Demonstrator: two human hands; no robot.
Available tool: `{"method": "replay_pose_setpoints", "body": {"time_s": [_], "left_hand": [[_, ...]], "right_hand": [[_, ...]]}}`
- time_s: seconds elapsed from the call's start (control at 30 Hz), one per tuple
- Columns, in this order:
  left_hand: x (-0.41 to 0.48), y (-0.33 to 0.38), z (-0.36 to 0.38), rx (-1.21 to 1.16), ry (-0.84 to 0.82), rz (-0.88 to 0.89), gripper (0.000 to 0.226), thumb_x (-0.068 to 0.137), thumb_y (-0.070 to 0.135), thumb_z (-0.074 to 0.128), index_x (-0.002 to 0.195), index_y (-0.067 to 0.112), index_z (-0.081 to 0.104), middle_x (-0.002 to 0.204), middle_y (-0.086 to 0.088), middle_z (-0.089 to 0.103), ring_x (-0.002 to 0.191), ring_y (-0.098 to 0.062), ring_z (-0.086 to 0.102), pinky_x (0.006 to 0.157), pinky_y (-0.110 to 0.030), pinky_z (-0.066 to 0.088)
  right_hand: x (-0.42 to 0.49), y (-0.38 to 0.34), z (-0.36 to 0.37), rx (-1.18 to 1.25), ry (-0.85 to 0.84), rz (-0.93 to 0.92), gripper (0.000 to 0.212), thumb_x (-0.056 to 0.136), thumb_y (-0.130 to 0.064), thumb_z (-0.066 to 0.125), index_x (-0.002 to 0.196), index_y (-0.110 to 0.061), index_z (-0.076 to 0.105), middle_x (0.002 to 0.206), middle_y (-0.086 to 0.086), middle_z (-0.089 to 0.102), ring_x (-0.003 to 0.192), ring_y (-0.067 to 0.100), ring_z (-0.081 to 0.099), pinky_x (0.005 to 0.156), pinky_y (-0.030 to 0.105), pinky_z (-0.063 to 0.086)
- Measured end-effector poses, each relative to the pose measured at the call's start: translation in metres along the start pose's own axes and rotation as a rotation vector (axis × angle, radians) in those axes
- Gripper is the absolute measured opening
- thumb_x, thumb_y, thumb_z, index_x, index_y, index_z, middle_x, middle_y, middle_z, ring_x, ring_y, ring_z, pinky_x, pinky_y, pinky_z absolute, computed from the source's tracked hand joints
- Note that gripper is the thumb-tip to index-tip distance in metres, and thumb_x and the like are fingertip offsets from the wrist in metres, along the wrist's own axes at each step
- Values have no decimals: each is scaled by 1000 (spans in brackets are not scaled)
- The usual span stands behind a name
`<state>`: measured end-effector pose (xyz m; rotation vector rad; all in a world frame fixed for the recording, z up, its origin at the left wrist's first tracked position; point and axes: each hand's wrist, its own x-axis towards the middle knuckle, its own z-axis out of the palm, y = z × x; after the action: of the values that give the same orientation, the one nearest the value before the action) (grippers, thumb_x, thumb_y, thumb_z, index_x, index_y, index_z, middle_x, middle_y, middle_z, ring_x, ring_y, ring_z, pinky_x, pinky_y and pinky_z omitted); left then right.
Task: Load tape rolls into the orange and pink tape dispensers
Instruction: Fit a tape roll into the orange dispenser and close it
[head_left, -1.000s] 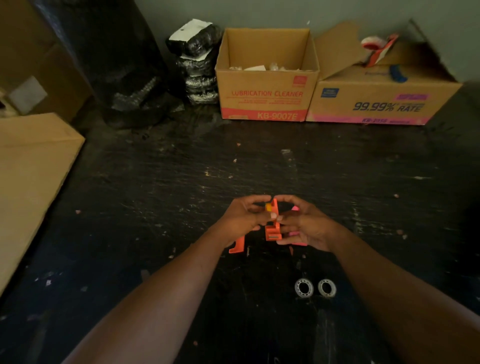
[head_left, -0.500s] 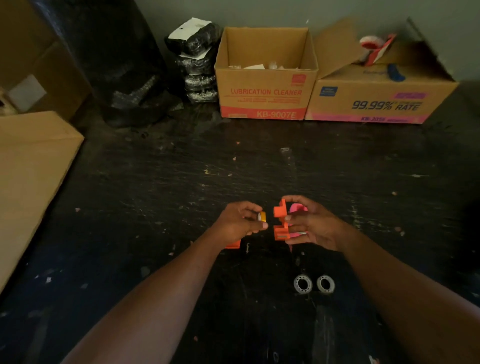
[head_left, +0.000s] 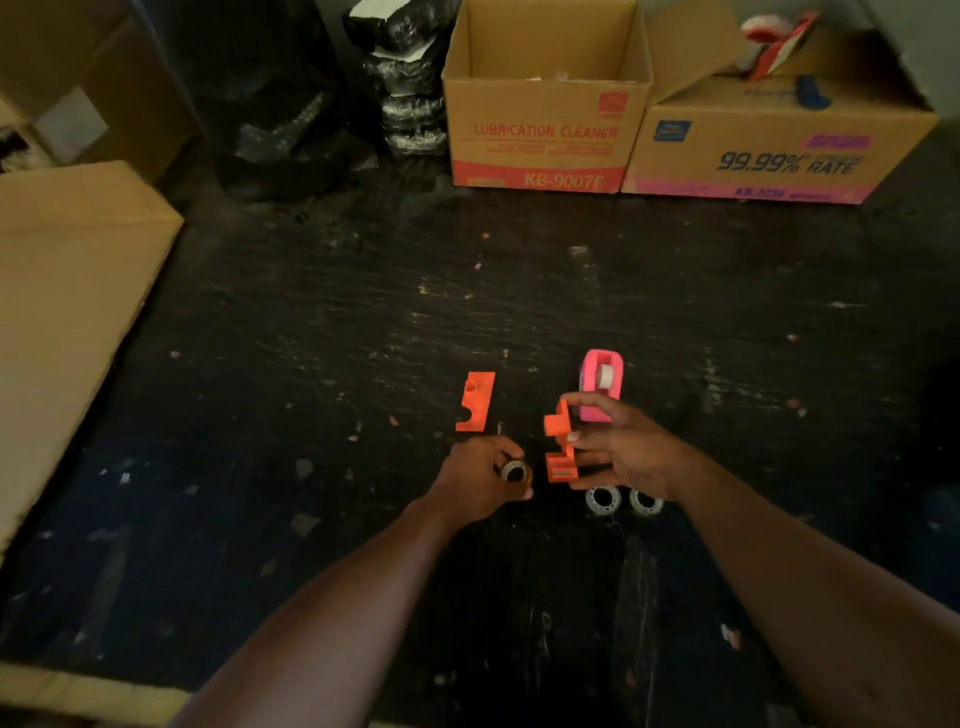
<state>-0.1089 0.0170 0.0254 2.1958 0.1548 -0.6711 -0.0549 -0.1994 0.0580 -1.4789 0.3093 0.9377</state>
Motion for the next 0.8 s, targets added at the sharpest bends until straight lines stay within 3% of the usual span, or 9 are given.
{"method": "replay_pose_setpoints", "body": {"time_s": [0.33, 0.63, 0.8], "left_hand": [[-14, -24, 33, 191, 104, 13, 65, 74, 27, 88, 133, 27, 61, 128, 2, 62, 115, -15, 63, 100, -36, 53], [-15, -32, 42, 199, 188, 54, 58, 72, 25, 90, 125, 23, 66, 125, 0, 61, 115, -17, 61, 98, -31, 50], [-14, -33, 44, 208, 182, 63, 61, 73, 25, 90, 129, 23, 66, 128, 0, 59, 116, -17, 61, 103, -35, 51]], "right_hand": [[-14, 35, 1, 1, 33, 53, 51, 95, -2, 64, 129, -39, 59, 128, 14, 66, 107, 35, 73, 82, 51, 64], [-18, 44, 5, -15, 40, 28, 50, 95, -5, 66, 127, -42, 60, 129, 12, 65, 109, 35, 73, 87, 54, 62], [-18, 46, 7, -13, 61, 29, 54, 94, -5, 67, 132, -42, 59, 130, 12, 64, 110, 35, 72, 86, 54, 63]]}}
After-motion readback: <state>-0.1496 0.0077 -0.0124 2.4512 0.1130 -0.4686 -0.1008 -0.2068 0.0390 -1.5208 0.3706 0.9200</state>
